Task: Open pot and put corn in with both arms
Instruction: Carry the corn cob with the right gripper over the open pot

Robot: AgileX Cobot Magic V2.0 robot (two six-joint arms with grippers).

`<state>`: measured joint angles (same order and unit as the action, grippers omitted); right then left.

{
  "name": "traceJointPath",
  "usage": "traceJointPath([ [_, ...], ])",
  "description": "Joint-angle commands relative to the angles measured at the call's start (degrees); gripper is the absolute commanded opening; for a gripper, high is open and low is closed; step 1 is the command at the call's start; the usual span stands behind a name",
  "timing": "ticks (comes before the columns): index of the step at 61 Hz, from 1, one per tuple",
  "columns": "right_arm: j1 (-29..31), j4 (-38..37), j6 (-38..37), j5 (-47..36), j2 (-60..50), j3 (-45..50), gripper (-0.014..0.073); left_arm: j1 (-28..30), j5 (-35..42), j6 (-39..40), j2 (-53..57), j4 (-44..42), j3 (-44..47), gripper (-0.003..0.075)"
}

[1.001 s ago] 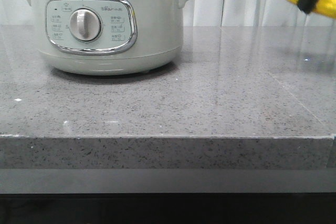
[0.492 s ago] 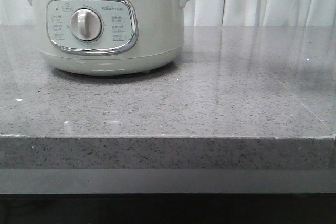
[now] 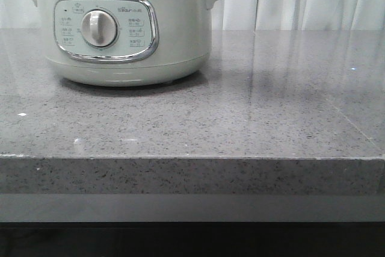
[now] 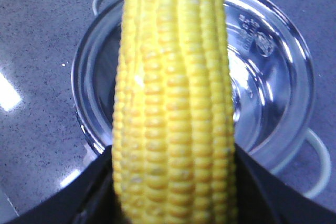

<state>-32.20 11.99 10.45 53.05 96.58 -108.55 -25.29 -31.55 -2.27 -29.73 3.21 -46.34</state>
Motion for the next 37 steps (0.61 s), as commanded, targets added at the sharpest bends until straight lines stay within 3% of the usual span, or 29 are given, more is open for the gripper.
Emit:
traceJointPath([
  [1,-1.3,0.7,0.6,-4.2,1.4,-5.8,0.0349,0.0,8.4,0.0,0.0,0.4,-2.3,0.0240],
  [17,-2.2,-0.3,0.8,-4.4,11.2,-15.0,0.0349,0.0,8.4,0.0,0.0,0.4,-2.3,0.0241],
  [37,-2.2,-11.2,0.8,-3.9,20.1,-21.0,0.0349,0.0,8.4,0.0,0.0,0.4,-2.3,0.0240],
])
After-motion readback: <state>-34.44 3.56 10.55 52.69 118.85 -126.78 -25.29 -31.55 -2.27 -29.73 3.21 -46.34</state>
